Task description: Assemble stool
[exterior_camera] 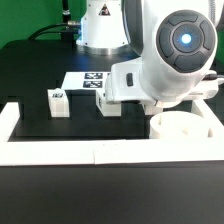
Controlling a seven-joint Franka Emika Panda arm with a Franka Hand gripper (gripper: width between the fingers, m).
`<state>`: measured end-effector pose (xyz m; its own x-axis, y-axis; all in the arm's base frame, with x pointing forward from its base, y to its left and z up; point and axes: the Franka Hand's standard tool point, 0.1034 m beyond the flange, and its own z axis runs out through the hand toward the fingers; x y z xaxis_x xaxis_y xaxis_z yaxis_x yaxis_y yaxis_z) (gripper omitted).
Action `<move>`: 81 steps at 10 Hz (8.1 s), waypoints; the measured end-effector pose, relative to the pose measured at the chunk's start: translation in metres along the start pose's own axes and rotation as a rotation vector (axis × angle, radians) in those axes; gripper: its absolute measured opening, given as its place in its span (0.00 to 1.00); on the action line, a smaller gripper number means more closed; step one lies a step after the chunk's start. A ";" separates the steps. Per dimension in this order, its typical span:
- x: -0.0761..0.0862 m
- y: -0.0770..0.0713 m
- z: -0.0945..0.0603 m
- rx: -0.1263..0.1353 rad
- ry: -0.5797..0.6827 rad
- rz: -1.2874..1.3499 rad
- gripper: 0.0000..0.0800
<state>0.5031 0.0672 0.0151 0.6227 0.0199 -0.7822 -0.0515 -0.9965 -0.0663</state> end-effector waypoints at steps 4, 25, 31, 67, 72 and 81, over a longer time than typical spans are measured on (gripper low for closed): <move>0.000 -0.001 0.003 -0.002 0.000 -0.002 0.49; -0.041 -0.025 -0.152 -0.025 0.738 -0.136 0.42; -0.029 -0.045 -0.192 -0.061 1.183 -0.193 0.42; -0.017 -0.054 -0.130 -0.076 1.489 -0.237 0.42; -0.030 -0.060 -0.150 -0.084 1.553 -0.248 0.42; -0.013 -0.045 -0.128 -0.093 1.497 -0.242 0.42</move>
Offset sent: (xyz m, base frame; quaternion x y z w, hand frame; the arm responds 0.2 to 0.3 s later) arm 0.0000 0.0000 0.0000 0.0000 0.0000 0.0000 1.0000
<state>0.5977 0.1012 0.1076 0.8066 0.1376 0.5749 0.1778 -0.9840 -0.0139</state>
